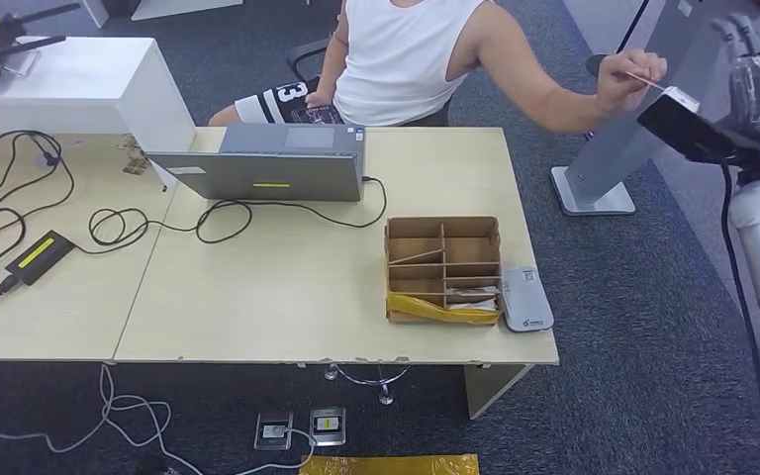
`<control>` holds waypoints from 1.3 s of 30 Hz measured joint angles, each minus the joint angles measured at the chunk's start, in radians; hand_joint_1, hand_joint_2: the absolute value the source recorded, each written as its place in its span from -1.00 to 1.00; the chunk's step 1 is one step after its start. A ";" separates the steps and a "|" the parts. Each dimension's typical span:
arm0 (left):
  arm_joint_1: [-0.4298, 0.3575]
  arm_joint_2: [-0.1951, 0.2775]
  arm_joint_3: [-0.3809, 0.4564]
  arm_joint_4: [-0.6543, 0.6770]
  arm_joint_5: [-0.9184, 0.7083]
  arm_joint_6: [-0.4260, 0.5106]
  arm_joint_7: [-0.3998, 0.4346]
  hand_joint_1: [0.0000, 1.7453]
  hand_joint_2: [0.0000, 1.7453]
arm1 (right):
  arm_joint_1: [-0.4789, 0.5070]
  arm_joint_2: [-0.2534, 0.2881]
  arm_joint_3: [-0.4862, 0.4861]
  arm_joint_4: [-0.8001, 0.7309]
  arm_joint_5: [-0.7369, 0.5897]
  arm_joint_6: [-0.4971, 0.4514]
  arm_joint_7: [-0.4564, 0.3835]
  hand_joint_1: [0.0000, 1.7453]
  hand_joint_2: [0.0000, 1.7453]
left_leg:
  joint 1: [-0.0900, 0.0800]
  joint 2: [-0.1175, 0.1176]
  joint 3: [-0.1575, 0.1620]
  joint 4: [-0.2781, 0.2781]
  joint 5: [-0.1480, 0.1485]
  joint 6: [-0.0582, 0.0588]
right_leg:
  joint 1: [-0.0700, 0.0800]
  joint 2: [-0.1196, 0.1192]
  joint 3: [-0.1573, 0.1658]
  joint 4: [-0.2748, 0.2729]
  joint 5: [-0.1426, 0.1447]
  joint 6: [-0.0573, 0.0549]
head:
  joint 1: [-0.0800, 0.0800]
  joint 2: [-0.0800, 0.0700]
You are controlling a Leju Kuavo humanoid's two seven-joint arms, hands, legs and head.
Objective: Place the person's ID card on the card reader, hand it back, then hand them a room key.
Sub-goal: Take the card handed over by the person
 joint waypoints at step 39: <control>-0.011 0.001 -0.019 0.000 -0.010 -0.007 0.004 -1.00 -1.00 | -0.096 0.091 0.215 0.162 -0.022 0.018 -0.033 1.00 1.00 | 0.000 0.000 0.000 0.000 0.000 0.000 | 0.000 0.001 -0.001 0.000 0.000 0.000 | 0.000 0.000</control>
